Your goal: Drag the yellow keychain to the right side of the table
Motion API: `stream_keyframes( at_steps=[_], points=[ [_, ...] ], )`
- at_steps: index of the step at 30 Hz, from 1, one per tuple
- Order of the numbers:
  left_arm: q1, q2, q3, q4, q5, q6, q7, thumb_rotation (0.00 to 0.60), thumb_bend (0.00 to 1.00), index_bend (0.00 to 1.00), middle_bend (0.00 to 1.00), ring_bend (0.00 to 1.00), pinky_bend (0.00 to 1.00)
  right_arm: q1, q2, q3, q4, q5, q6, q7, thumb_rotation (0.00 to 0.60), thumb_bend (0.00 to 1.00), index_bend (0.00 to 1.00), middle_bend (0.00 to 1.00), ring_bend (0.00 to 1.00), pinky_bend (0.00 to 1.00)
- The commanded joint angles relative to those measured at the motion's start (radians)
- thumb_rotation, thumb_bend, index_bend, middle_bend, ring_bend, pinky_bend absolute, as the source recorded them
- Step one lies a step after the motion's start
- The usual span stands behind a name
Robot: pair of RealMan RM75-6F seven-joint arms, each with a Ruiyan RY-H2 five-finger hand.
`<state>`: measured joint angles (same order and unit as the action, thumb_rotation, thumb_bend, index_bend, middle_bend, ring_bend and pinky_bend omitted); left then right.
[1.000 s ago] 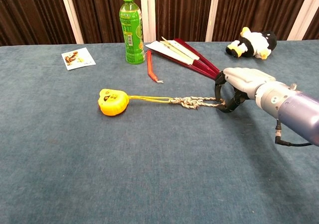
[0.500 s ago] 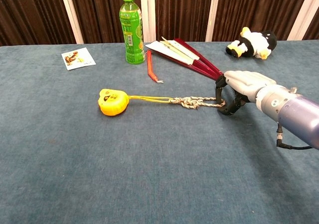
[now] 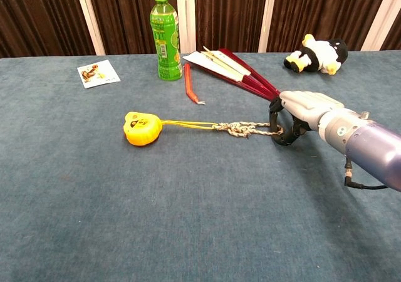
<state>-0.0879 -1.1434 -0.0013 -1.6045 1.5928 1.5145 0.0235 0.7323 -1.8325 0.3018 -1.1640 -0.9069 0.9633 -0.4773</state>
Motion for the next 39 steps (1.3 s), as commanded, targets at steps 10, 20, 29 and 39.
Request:
stream_keyframes(
  at_steps=[10,20,29,39],
  points=[
    [0.001,0.0,0.0,0.0,0.001,0.004,-0.001,0.6,0.0,0.0,0.0,0.0,0.0,-0.006,0.021,-0.008,-0.052,-0.019,0.027,0.003,0.6,0.42,0.6,0.19,0.02,0.04],
    [0.002,0.0,0.0,0.0,0.006,0.008,0.003,0.6,0.0,0.0,0.0,0.0,0.0,-0.034,0.096,-0.017,-0.176,-0.049,0.077,0.003,0.6,0.42,0.61,0.2,0.02,0.04],
    [0.003,-0.003,0.002,0.0,0.016,0.016,0.011,0.6,0.0,0.0,0.0,0.0,0.0,-0.069,0.176,-0.036,-0.264,-0.067,0.11,0.006,0.6,0.42,0.61,0.2,0.02,0.04],
    [0.005,-0.005,0.004,0.001,0.026,0.025,0.016,0.6,0.0,0.0,0.0,0.0,0.0,-0.101,0.259,-0.04,-0.318,-0.064,0.135,0.015,0.6,0.42,0.61,0.2,0.02,0.04]
  ],
)
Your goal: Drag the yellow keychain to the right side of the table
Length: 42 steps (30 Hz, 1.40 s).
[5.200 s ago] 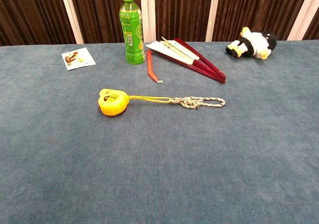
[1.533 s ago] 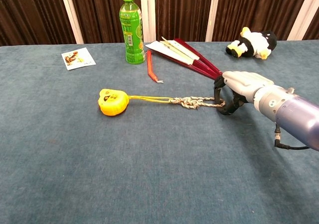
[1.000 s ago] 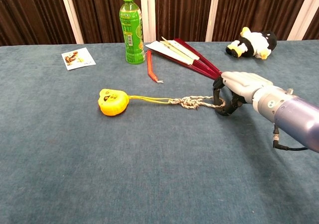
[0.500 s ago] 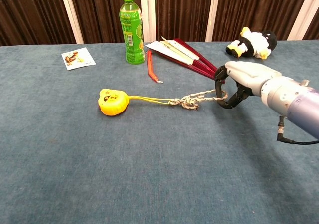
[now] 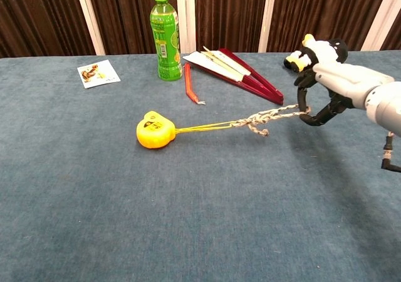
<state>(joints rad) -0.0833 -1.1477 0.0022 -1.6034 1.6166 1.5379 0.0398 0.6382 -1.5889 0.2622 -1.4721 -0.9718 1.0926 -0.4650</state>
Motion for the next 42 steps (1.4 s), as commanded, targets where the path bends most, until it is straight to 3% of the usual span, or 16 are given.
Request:
stream_keyframes(
  at_steps=[1,24,42],
  points=[
    [0.001,0.0,0.001,-0.001,0.003,0.003,-0.001,0.6,0.0,0.0,0.0,0.0,0.0,-0.01,0.023,0.0,-0.013,0.002,0.008,0.004,0.6,0.42,0.61,0.2,0.02,0.04],
    [0.008,-0.007,0.002,-0.001,0.012,0.019,0.03,0.6,0.0,0.0,0.0,0.0,0.0,-0.066,0.208,0.037,0.037,0.064,0.011,0.071,0.6,0.42,0.62,0.2,0.02,0.04],
    [0.01,-0.011,0.002,-0.003,0.02,0.026,0.046,0.6,0.0,0.0,0.0,0.0,0.0,-0.054,0.315,0.115,0.152,0.152,-0.022,0.101,0.6,0.42,0.62,0.2,0.02,0.04]
  ],
)
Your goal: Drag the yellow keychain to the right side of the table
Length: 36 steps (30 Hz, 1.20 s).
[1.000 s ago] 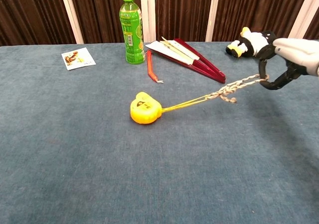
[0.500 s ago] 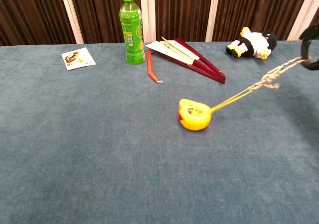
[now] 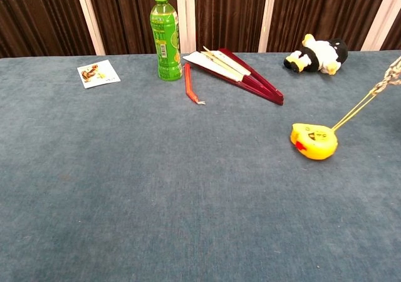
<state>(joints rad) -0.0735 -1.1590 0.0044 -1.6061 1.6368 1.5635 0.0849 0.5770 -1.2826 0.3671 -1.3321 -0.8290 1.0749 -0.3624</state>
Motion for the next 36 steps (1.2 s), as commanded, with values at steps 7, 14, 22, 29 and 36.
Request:
stream_keyframes(
  at_steps=[7,14,22,29,36],
  points=[
    [0.002,0.0,0.001,-0.003,0.005,0.005,0.007,0.6,0.0,0.0,0.0,0.0,0.0,0.032,0.03,0.045,0.065,0.052,-0.009,-0.017,0.6,0.42,0.62,0.2,0.02,0.04],
    [0.003,-0.001,0.002,-0.005,0.005,0.005,0.011,0.6,0.0,0.0,0.0,0.0,0.0,0.039,0.032,0.057,0.116,0.1,-0.019,-0.031,0.6,0.42,0.62,0.2,0.02,0.04],
    [0.003,-0.002,0.003,-0.008,0.007,0.005,0.017,0.6,0.0,0.0,0.0,0.0,0.0,0.033,0.026,0.048,0.165,0.118,-0.033,-0.026,0.6,0.42,0.6,0.2,0.02,0.04],
    [0.004,-0.003,0.002,-0.009,0.008,0.006,0.021,0.6,0.0,0.0,0.0,0.0,0.0,0.026,0.035,0.025,0.151,0.132,-0.063,-0.045,0.6,0.42,0.11,0.08,0.0,0.04],
    [0.005,-0.002,0.002,-0.009,0.01,0.009,0.017,0.6,0.0,0.0,0.0,0.0,0.0,0.01,0.053,0.009,0.097,0.18,-0.074,-0.075,0.6,0.42,0.0,0.0,0.0,0.04]
  ],
)
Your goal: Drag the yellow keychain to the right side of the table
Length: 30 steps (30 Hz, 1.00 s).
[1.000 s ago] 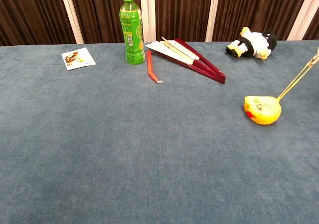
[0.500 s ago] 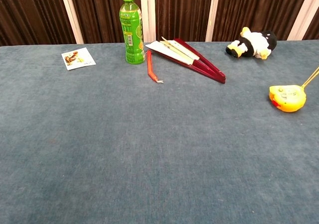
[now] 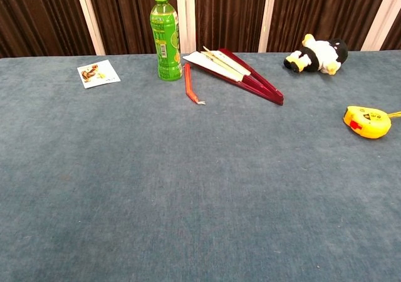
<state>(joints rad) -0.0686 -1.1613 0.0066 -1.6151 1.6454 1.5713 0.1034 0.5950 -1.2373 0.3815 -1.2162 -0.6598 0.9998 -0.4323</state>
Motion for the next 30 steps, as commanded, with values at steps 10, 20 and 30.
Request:
stream_keyframes(
  at_steps=[10,20,30],
  points=[
    [0.002,0.005,0.002,0.003,0.009,0.007,-0.012,0.6,0.0,0.0,0.0,0.0,0.0,-0.103,0.063,-0.022,-0.204,-0.112,0.071,0.161,0.6,0.42,0.0,0.0,0.0,0.04],
    [0.016,0.021,0.006,0.002,0.015,0.031,-0.028,0.6,0.0,0.0,0.0,0.0,0.0,-0.352,0.195,-0.179,-0.501,-0.489,0.283,0.423,0.6,0.35,0.0,0.0,0.0,0.0],
    [0.016,0.021,0.011,0.009,0.019,0.024,-0.018,0.6,0.0,0.0,0.0,0.0,0.0,-0.501,0.196,-0.372,-0.561,-0.852,0.483,0.379,0.6,0.35,0.0,0.0,0.0,0.0]
  ],
)
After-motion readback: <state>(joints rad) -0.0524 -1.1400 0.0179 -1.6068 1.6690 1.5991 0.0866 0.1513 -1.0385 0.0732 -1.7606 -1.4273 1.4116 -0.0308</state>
